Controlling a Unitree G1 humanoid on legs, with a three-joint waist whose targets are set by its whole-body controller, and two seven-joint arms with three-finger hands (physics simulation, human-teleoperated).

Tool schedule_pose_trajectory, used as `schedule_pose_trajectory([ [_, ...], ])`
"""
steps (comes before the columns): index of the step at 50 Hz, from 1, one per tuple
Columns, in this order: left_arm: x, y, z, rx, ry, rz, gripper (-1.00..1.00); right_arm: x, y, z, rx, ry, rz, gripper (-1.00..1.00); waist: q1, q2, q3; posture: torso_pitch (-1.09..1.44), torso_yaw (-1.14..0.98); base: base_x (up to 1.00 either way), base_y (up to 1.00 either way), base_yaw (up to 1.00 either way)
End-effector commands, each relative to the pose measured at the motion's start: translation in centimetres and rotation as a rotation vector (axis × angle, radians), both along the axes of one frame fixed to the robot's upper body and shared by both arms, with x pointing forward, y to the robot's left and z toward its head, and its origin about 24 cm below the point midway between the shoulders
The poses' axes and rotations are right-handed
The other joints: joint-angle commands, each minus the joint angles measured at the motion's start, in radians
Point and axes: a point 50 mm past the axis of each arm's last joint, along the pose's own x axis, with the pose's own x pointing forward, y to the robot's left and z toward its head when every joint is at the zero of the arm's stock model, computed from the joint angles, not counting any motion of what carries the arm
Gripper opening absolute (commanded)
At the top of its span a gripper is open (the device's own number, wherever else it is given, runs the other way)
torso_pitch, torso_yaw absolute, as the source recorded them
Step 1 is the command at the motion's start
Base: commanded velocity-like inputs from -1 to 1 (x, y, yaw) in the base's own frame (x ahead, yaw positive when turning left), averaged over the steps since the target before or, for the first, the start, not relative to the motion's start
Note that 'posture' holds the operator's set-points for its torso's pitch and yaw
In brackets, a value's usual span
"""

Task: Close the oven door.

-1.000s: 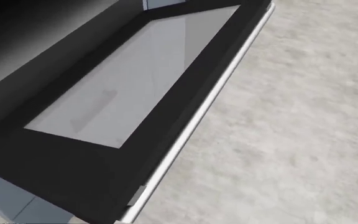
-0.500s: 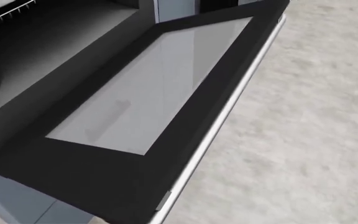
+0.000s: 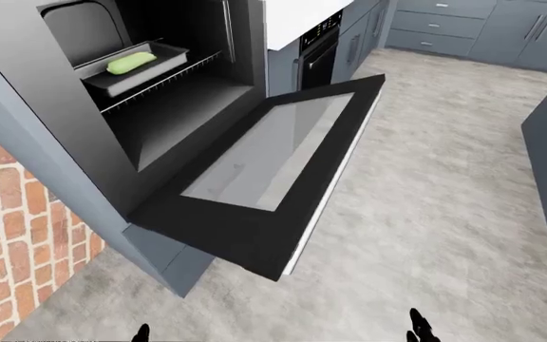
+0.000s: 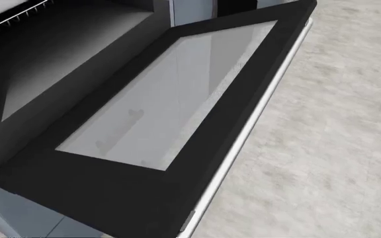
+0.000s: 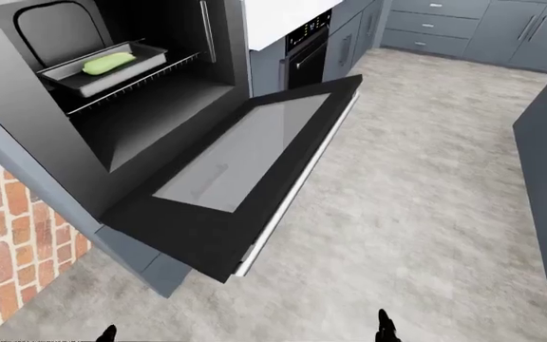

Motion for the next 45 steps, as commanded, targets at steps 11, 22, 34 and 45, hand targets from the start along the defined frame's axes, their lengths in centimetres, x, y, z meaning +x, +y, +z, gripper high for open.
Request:
schedule_pose_trajectory([
  [11, 0.68, 0.82, 0.64, 0.033, -0.043, 0.002, 1.0, 0.68, -0.35, 0.45, -0.012, -0.039, 0.003, 1.0, 0.003, -0.044, 0.003, 0.0, 0.0, 0.0, 0.31, 0.0],
  [22, 0.64, 0.82, 0.63, 0.032, -0.044, 0.003, 1.0, 0.7, -0.33, 0.44, -0.006, -0.041, -0.002, 1.0, -0.007, -0.031, 0.007, 0.0, 0.0, 0.0, 0.42, 0.0],
  [34, 0.7, 0.83, 0.64, 0.032, -0.045, 0.005, 1.0, 0.71, -0.31, 0.45, -0.001, -0.043, -0.002, 1.0, 0.007, 0.008, 0.005, 0.0, 0.0, 0.0, 0.5, 0.0],
  [45, 0.68, 0.81, 0.64, 0.032, -0.044, 0.004, 1.0, 0.74, -0.31, 0.45, 0.001, -0.044, -0.002, 1.0, -0.006, -0.061, -0.004, 0.0, 0.0, 0.0, 0.34, 0.0],
])
